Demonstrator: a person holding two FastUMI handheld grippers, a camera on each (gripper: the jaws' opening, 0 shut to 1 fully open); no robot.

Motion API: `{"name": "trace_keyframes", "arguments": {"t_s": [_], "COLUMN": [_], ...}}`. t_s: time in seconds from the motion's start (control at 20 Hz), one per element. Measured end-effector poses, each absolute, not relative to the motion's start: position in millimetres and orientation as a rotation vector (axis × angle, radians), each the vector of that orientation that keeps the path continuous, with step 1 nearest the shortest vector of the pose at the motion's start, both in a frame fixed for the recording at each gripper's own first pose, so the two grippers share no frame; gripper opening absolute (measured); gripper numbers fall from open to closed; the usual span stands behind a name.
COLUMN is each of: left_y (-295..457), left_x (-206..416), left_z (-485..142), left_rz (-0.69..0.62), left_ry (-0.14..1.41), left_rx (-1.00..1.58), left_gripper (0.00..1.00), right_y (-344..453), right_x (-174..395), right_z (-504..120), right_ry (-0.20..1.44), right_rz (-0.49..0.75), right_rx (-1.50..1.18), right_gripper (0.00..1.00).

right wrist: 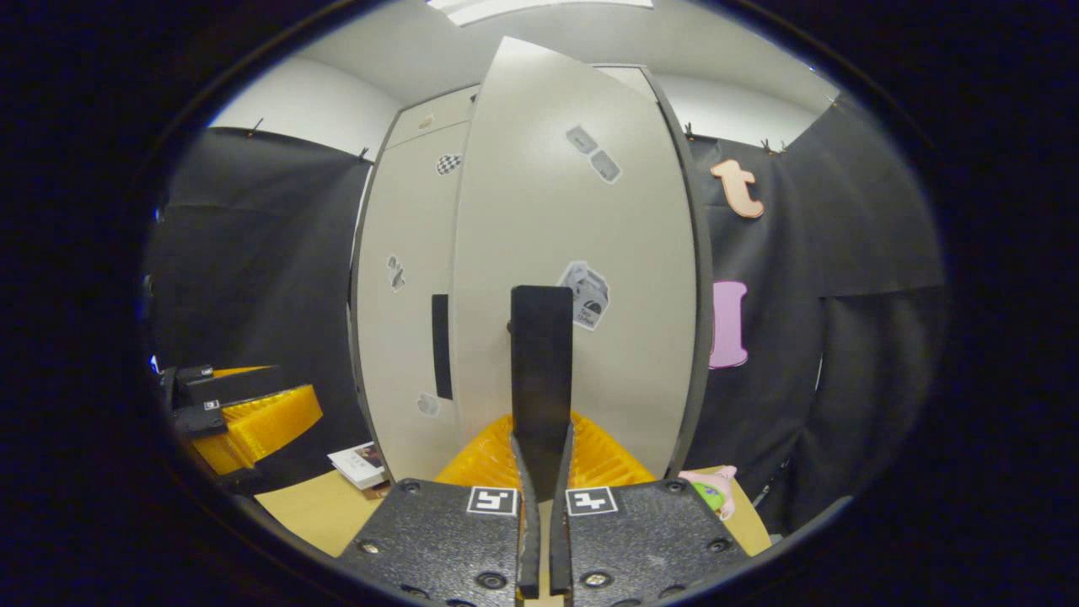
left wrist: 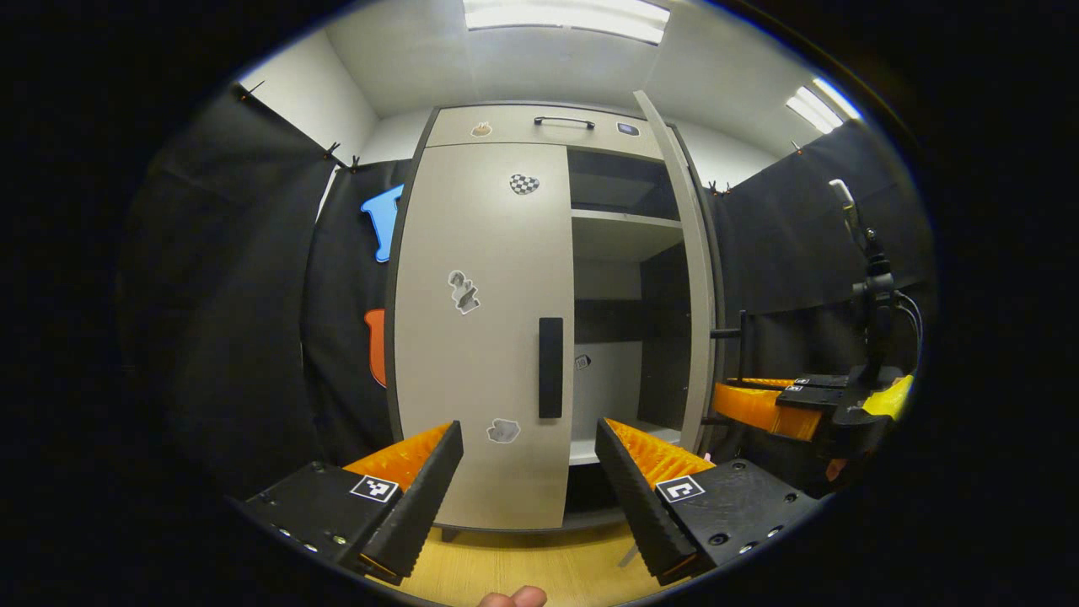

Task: Open the right door of the double-door shoe cabinet with the right hand, and open the left door with the left hand.

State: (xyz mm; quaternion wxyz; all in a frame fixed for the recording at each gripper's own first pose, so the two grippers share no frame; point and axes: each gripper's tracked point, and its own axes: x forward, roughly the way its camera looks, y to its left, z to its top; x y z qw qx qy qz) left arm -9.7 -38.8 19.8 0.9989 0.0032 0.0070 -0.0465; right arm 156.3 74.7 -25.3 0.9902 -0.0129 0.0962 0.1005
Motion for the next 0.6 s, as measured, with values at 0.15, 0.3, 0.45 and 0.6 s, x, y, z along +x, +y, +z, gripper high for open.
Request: {"name": "trace_keyframes", "arguments": {"t_s": [0.15,0.3,0.45,0.6], "left_y": [-52.4,-63.6,-70.5,-75.0], "left_x": [-12.9,-15.7,-17.4,-17.2], "left_z": [19.1,18.6,17.1,11.5], "left_rz": [-0.111,-0.123,-0.128,-0.127], "left_ry": [0.02,0.02,0.017,0.026], "left_rx": [0.001,0.005,0.011,0.01], "left_gripper": [0.95,0.95,0.95,0.95], "right_y": [68.8,61.6,54.2,47.8], "right_x": [155.5,152.3,152.2,154.0], "right_z": [-24.3,-24.1,-23.1,-22.7], "right_ry": [0.19,0.194,0.186,0.181], "right_rz": [0.186,0.172,0.152,0.124], "right_rx": [-0.022,-0.032,-0.037,-0.049], "right_gripper": [0.08,0.07,0.07,0.07]}}
